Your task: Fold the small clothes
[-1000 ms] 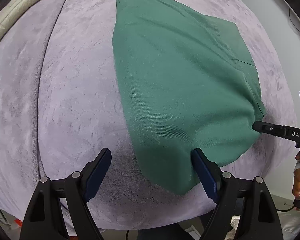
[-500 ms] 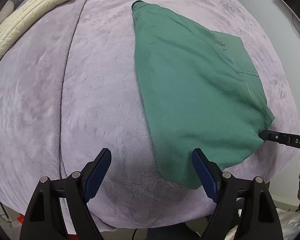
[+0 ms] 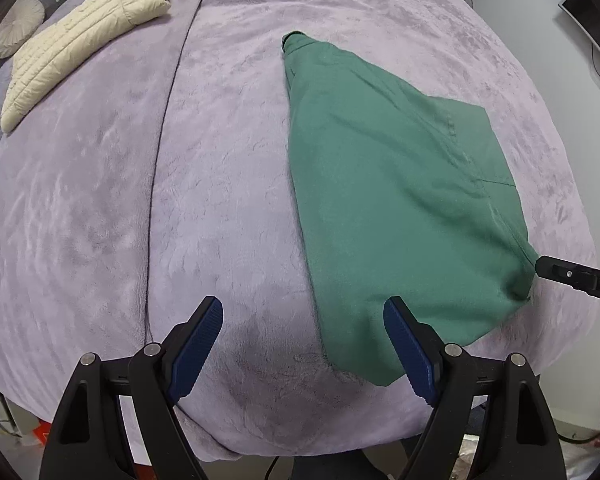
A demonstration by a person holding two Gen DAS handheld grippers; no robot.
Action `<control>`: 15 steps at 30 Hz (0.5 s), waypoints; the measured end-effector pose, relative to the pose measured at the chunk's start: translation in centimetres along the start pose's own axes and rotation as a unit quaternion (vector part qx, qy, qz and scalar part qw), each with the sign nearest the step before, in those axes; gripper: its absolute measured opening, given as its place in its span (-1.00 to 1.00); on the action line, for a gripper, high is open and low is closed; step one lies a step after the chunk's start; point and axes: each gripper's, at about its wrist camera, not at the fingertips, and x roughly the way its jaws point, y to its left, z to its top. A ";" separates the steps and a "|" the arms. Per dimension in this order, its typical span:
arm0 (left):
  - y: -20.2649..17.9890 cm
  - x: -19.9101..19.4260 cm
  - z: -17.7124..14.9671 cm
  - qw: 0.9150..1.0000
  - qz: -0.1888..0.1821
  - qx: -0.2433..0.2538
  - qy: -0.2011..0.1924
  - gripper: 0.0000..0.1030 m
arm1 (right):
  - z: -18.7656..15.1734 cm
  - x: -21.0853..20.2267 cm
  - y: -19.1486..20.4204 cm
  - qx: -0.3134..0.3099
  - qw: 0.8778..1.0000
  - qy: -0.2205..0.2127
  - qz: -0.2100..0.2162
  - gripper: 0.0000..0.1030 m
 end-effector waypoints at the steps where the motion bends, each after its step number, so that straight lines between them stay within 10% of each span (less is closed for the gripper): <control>1: -0.1 -0.4 0.3 1.000 0.002 0.001 -0.004 0.62 | 0.2 -0.3 0.4 -0.005 1.000 -0.004 -0.003 -0.88; 5: -0.4 -1.8 1.1 1.000 0.008 -0.004 -0.015 0.62 | 0.7 -1.5 1.7 -0.016 1.000 -0.015 -0.017 -0.54; 7: -0.4 -2.4 1.4 1.000 0.010 -0.008 -0.024 0.62 | 0.9 -2.1 2.2 -0.020 0.999 -0.023 -0.032 0.28; 14: -0.4 -3.9 1.8 0.999 0.023 -0.021 -0.038 0.66 | 1.1 -4.1 3.6 -0.030 0.997 -0.043 -0.060 0.48; 15: -0.3 -4.0 1.9 0.999 0.025 -0.024 -0.037 0.98 | 1.1 -4.4 3.7 -0.029 0.997 -0.046 -0.062 0.51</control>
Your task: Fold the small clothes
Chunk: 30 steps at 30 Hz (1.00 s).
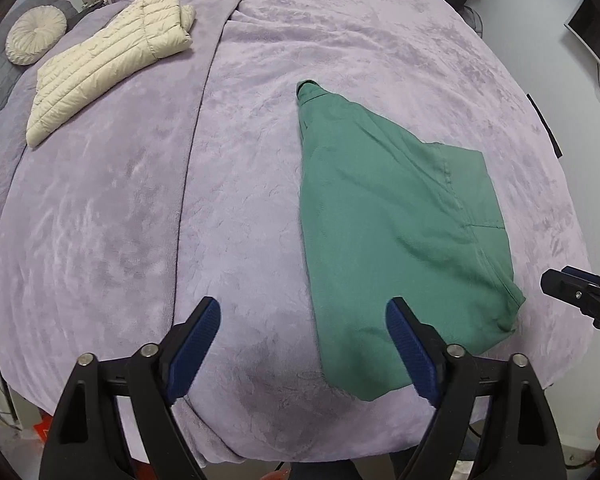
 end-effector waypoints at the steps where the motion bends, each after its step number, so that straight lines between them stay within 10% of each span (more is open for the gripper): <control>1: 0.0 -0.1 0.0 1.000 0.005 -0.002 -0.003 1.00 | 0.0 -0.2 0.1 0.000 1.000 -0.003 -0.001 0.51; 11: 0.1 -0.9 0.2 1.000 0.014 -0.007 -0.010 1.00 | 0.4 -1.7 1.0 -0.012 0.998 -0.033 -0.056 0.99; 30: 0.0 -1.1 0.5 1.000 0.017 -0.008 -0.010 1.00 | 0.6 -1.8 1.6 -0.019 0.996 -0.038 -0.074 0.99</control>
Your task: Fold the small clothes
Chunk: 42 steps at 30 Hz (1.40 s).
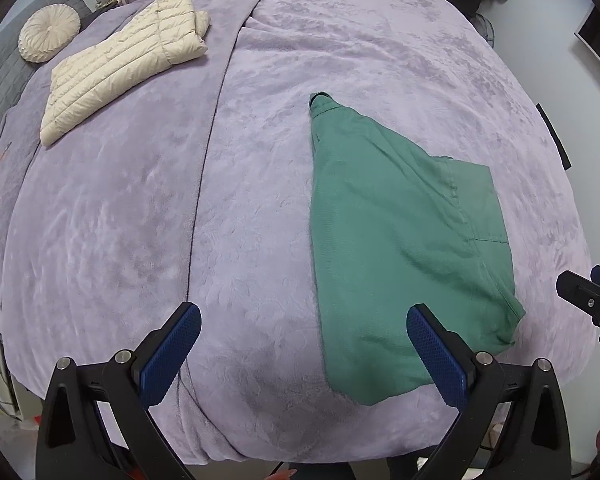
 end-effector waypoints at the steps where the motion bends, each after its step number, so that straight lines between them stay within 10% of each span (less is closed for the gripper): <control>1: 0.1 0.0 0.0 1.000 0.000 -0.001 0.001 1.00 | 0.0 0.0 0.0 0.000 1.000 0.000 0.000 0.99; 42: 0.3 0.5 -0.1 1.000 0.012 -0.003 0.010 1.00 | -0.1 0.3 -0.1 -0.005 1.000 0.005 0.000 0.99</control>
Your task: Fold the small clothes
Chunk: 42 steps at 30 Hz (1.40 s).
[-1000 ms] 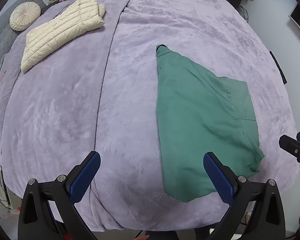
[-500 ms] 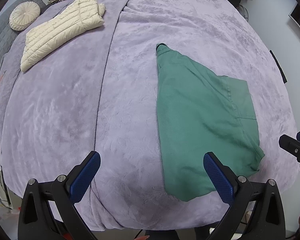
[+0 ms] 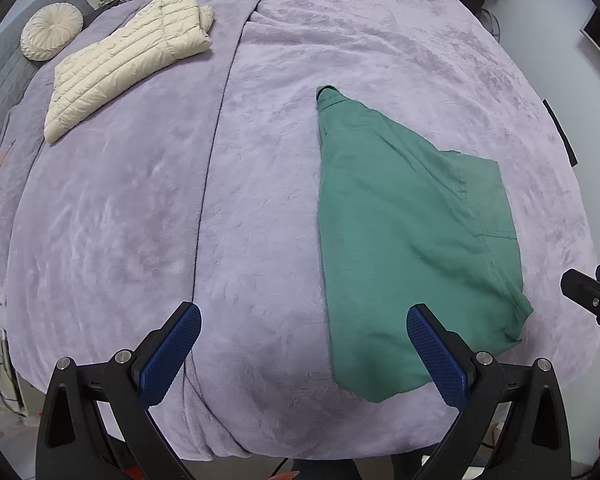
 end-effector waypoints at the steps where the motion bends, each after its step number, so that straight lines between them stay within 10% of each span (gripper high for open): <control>1: 0.0 0.0 0.0 1.000 0.000 0.000 0.000 1.00 | -0.1 0.0 0.0 0.000 1.000 0.000 0.000 0.99; 42: 0.4 0.1 -0.2 1.000 0.009 0.002 0.006 1.00 | -0.1 -0.1 0.1 -0.002 1.000 0.001 0.000 0.99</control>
